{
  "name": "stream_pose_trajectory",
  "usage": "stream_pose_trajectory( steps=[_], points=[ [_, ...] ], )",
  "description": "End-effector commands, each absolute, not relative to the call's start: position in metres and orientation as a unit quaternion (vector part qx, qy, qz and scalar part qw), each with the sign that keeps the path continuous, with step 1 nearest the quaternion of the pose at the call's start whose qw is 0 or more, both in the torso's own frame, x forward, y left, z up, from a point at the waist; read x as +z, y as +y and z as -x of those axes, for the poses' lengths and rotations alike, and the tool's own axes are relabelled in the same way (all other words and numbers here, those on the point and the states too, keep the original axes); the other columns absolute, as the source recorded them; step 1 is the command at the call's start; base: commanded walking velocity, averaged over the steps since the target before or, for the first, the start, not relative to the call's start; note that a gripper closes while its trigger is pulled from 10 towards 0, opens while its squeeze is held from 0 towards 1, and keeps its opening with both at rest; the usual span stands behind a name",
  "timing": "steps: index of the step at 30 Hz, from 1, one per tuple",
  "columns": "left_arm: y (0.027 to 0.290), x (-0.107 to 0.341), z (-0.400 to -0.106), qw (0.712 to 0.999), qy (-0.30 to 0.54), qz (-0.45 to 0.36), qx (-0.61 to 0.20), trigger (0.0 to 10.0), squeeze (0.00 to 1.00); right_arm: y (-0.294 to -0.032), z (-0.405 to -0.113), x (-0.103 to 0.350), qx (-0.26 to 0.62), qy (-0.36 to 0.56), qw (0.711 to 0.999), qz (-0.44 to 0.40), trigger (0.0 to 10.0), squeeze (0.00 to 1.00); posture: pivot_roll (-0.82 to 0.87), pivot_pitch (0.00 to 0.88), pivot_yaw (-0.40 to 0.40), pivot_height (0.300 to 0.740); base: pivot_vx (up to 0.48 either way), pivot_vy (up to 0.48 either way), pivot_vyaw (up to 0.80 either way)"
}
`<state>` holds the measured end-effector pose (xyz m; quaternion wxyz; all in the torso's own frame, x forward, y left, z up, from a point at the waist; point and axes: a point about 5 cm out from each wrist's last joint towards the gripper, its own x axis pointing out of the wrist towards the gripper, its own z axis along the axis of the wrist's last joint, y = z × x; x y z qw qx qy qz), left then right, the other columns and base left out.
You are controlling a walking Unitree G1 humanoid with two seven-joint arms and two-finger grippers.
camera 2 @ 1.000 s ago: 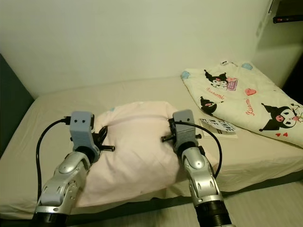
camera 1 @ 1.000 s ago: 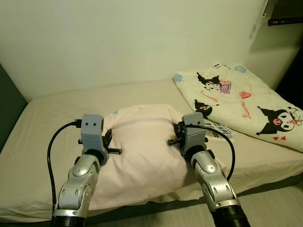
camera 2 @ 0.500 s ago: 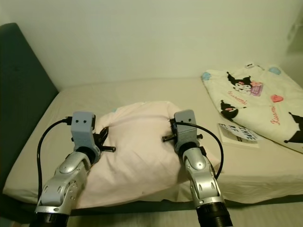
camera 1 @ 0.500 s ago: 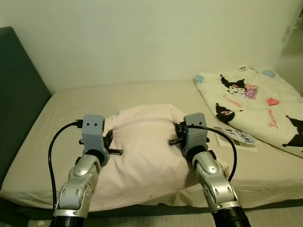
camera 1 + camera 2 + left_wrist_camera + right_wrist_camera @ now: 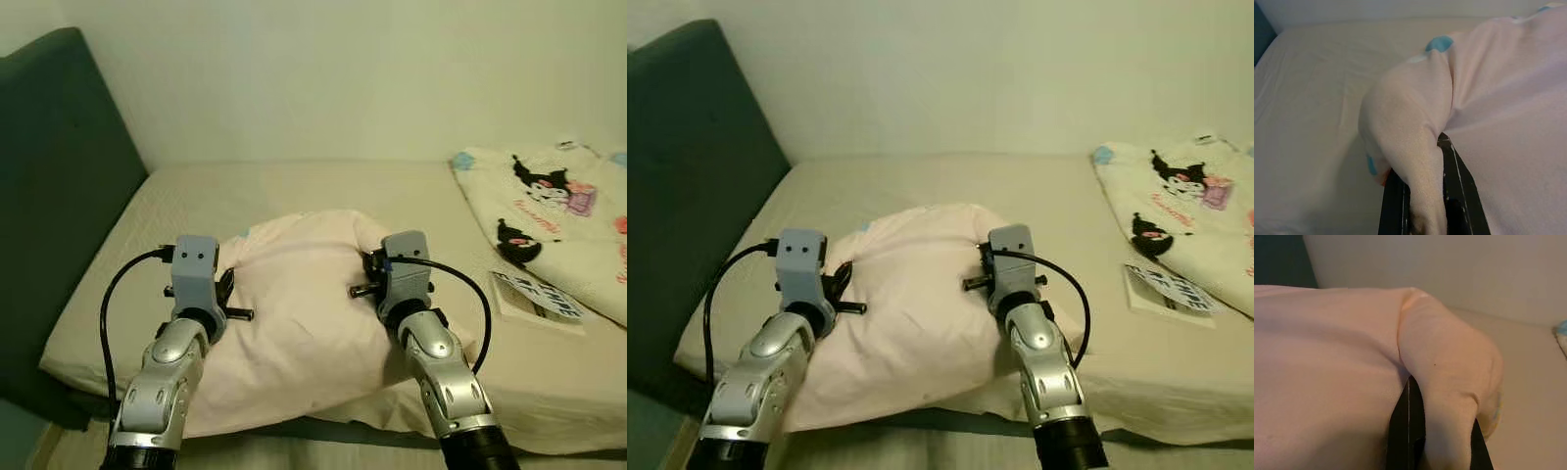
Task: Clean up the room
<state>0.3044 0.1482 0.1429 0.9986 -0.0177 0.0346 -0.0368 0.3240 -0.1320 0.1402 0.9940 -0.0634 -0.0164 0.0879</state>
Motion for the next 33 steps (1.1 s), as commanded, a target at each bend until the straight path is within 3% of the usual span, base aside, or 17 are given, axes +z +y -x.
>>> stream_pose_trajectory(
  steps=[1, 33],
  points=[
    [0.1627, 0.1506, -0.3043, 1.0, 0.019, -0.006, -0.01, 10.0, 0.0, -0.1358, -0.3252, 0.1494, 0.07, -0.036, 0.996, 0.052, 10.0, 0.0, -0.07, 0.081, 0.043, 0.74, 0.0, 0.0, 0.8],
    [0.1608, 0.151, -0.3044, 0.999, 0.033, 0.001, -0.015, 10.0, 0.0, -0.1366, -0.3277, 0.1536, 0.068, -0.043, 0.996, 0.049, 10.0, 0.0, -0.06, 0.09, 0.047, 0.74, 0.0, 0.0, 0.8]
  ],
)
